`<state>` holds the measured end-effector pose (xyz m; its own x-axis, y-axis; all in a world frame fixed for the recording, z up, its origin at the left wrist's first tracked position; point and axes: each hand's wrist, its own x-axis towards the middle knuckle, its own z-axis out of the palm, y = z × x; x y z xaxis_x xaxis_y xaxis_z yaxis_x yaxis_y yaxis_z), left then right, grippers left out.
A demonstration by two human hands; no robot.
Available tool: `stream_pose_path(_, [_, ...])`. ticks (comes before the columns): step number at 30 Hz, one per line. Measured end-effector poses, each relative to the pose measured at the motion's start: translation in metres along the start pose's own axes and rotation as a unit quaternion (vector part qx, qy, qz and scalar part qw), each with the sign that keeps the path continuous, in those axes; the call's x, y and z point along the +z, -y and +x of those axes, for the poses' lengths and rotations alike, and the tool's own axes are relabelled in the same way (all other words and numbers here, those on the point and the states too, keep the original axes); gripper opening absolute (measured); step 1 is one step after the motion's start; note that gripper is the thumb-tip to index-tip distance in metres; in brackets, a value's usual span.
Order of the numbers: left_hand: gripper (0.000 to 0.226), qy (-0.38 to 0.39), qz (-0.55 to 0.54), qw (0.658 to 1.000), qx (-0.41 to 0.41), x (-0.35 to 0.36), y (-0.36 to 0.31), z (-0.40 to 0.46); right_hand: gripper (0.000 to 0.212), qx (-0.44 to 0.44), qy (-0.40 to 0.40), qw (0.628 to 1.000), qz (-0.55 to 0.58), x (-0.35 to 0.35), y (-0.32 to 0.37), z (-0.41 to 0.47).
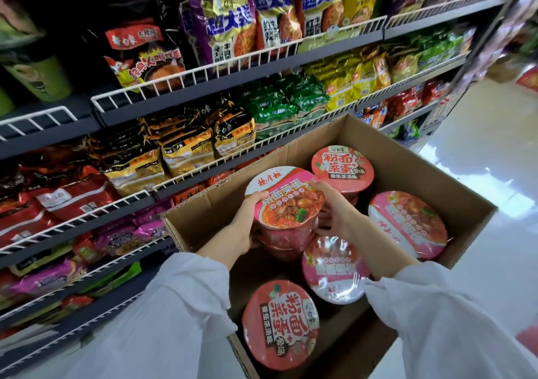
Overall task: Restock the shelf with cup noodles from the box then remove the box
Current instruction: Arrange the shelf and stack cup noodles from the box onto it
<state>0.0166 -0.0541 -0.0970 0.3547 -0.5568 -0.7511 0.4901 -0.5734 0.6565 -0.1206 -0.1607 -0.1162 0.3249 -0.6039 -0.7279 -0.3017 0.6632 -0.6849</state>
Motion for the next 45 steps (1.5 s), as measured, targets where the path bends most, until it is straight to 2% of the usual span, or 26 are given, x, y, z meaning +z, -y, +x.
stream_pose_path(3, [0.022, 0.026, -0.007, 0.999, 0.030, -0.003, -0.008, -0.030, 0.068, -0.026, 0.007, 1.000, -0.011, -0.002, 0.007, -0.026])
stream_pose_path(6, [0.023, 0.060, -0.014, 0.995, 0.085, -0.011, -0.017, -0.066, 0.065, -0.078, 0.012, 0.997, -0.015, 0.004, 0.014, -0.062])
stream_pose_path(11, [0.031, 0.081, -0.041, 0.977, 0.193, -0.034, -0.027, -0.130, 0.046, -0.171, 0.000, 0.985, -0.007, 0.034, 0.029, -0.139])
stream_pose_path(15, [0.034, 0.071, -0.058, 0.949, 0.301, -0.064, -0.037, -0.189, 0.071, -0.227, -0.014, 0.973, -0.024, 0.076, 0.038, -0.197])
stream_pose_path(21, [0.036, 0.039, -0.027, 0.913, 0.405, -0.145, -0.041, -0.256, 0.087, -0.275, 0.010, 0.960, -0.052, 0.154, 0.036, -0.265])
stream_pose_path(27, [0.025, -0.039, -0.005, 0.895, 0.443, -0.254, -0.026, -0.301, 0.085, -0.296, 0.130, 0.941, -0.098, 0.261, 0.022, -0.299])
stream_pose_path(30, [0.025, -0.110, -0.029, 0.891, 0.440, -0.311, -0.017, -0.321, 0.075, -0.303, 0.205, 0.923, -0.119, 0.327, 0.016, -0.305])
stream_pose_path(34, [0.038, -0.194, -0.075, 0.873, 0.441, -0.396, -0.017, -0.338, 0.111, -0.294, 0.303, 0.890, -0.176, 0.420, 0.007, -0.310])
stream_pose_path(36, [0.054, -0.239, -0.104, 0.860, 0.440, -0.438, -0.021, -0.342, 0.117, -0.295, 0.352, 0.863, -0.208, 0.466, 0.004, -0.314])
stream_pose_path(38, [0.060, -0.282, -0.139, 0.840, 0.442, -0.479, -0.025, -0.348, 0.108, -0.304, 0.398, 0.832, -0.239, 0.511, 0.003, -0.315])
stream_pose_path(41, [0.057, -0.331, -0.184, 0.813, 0.442, -0.530, -0.036, -0.358, 0.087, -0.321, 0.436, 0.795, -0.272, 0.575, 0.010, -0.325])
stream_pose_path(45, [0.052, -0.382, -0.221, 0.777, 0.449, -0.592, -0.054, -0.366, 0.086, -0.328, 0.480, 0.762, -0.287, 0.659, 0.025, -0.332])
